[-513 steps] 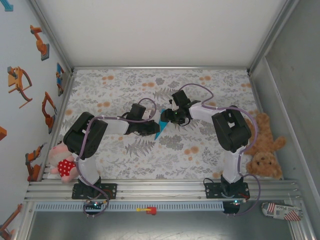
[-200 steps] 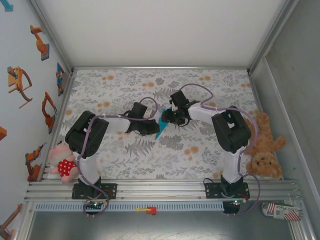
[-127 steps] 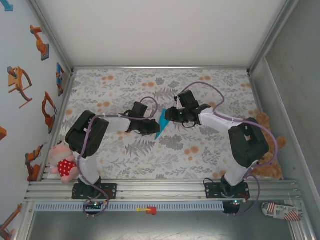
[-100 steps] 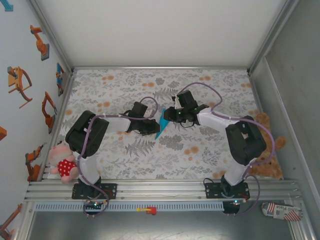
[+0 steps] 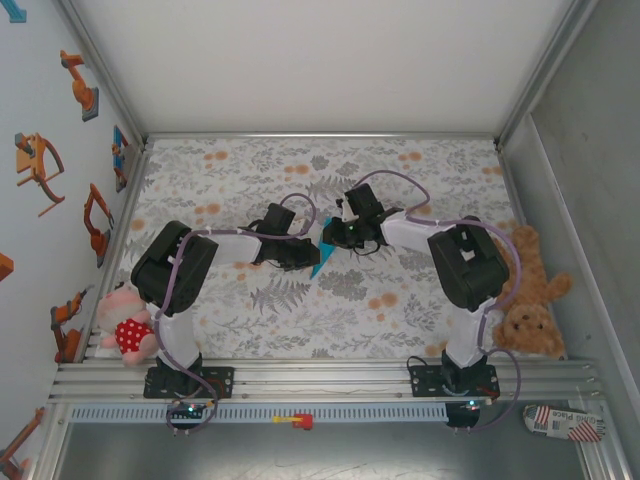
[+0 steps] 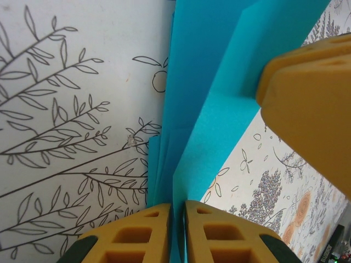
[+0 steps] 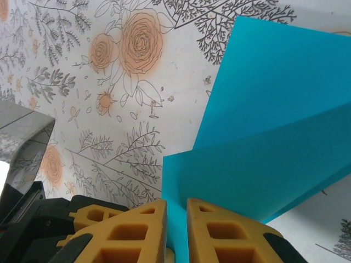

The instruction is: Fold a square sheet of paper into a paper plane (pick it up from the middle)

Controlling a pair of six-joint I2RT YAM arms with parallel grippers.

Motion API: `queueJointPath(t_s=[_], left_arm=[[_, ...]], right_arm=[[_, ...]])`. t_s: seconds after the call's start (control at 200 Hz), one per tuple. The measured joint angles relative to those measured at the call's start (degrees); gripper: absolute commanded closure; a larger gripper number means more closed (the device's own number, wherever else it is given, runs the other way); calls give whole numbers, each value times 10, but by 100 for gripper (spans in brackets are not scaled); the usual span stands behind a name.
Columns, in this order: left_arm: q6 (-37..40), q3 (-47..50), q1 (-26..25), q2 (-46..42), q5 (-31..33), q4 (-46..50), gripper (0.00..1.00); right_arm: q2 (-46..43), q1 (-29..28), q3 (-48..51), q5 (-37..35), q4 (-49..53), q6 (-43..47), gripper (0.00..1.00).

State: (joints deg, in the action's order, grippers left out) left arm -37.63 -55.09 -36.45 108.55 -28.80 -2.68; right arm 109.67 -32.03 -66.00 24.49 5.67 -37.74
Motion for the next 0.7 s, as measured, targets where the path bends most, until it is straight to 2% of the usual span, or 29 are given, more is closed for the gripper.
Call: queueJointPath(t_s=[0.701], left_arm=[[0, 0, 1, 2, -4, 0, 84]], right_arm=[[34, 0, -21, -12, 30, 2, 83]])
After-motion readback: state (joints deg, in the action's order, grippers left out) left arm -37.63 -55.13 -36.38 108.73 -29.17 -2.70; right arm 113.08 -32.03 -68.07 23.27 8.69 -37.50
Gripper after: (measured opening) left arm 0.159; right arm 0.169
